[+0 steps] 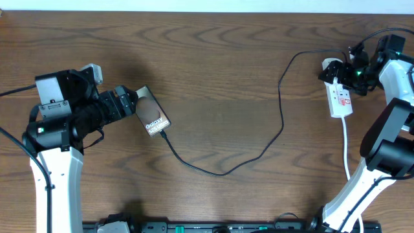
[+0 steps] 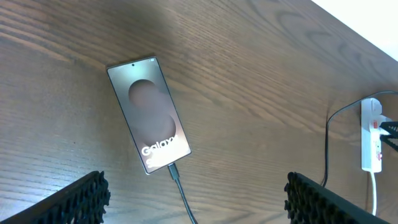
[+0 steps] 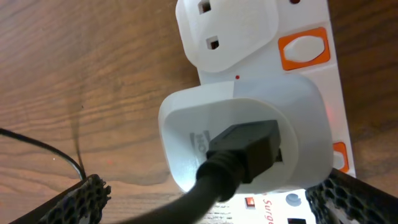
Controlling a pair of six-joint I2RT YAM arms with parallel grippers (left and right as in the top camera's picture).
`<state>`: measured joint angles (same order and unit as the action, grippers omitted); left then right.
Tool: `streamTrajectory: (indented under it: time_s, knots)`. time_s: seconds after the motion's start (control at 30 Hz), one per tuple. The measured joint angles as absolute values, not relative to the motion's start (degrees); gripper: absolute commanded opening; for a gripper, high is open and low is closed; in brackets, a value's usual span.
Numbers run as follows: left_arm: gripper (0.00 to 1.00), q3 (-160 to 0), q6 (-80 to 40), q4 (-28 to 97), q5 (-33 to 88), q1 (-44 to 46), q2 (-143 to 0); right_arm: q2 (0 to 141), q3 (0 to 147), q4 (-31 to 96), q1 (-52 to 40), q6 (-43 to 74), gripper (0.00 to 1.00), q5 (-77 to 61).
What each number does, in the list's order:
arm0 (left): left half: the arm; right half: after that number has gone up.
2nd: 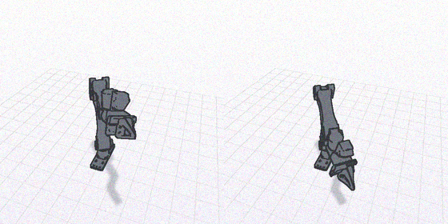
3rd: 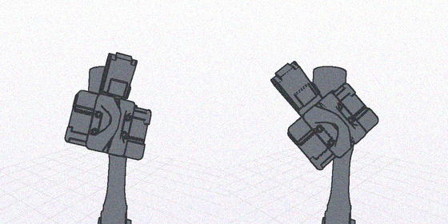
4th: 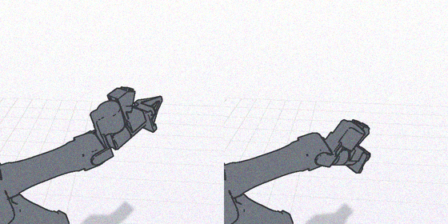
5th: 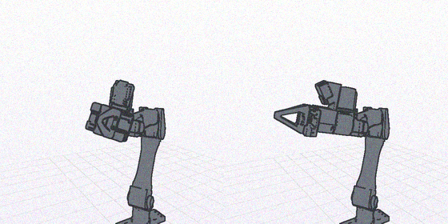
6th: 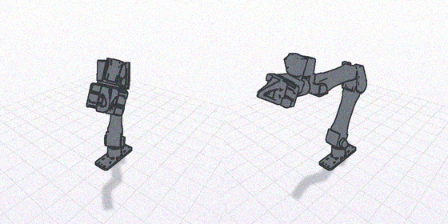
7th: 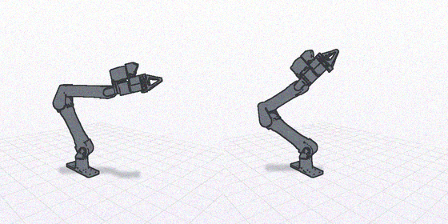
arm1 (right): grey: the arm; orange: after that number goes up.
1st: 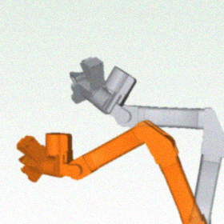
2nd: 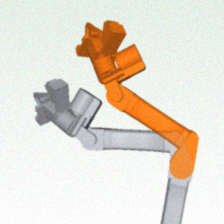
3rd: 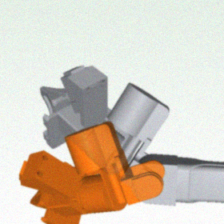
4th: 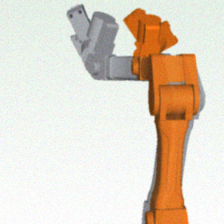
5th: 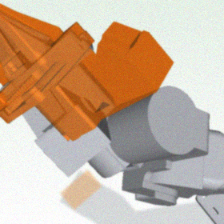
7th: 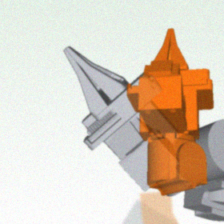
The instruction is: Plug charger to phone and switch on socket
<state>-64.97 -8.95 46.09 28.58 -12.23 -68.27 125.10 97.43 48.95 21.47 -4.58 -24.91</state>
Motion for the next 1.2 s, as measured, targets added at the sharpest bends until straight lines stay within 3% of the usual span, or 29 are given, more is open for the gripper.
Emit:
streamTrajectory:
  time_s: [0.47,0.73,1.2]
  knots:
    - [0.90,-64.97,-8.93,46.09,28.58,-12.23,-68.27,125.10,97.49,48.58,21.06,-3.97,0.99,-23.22]
    - [0.90,-64.97,-8.93,46.06,28.58,-12.23,-68.27,123.39,101.27,57.93,22.74,-2.94,0.99,-17.80]
    - [0.90,-64.97,-8.93,46.06,28.58,-12.23,-68.27,90.63,104.49,66.96,21.76,2.81,0.99,-7.88]
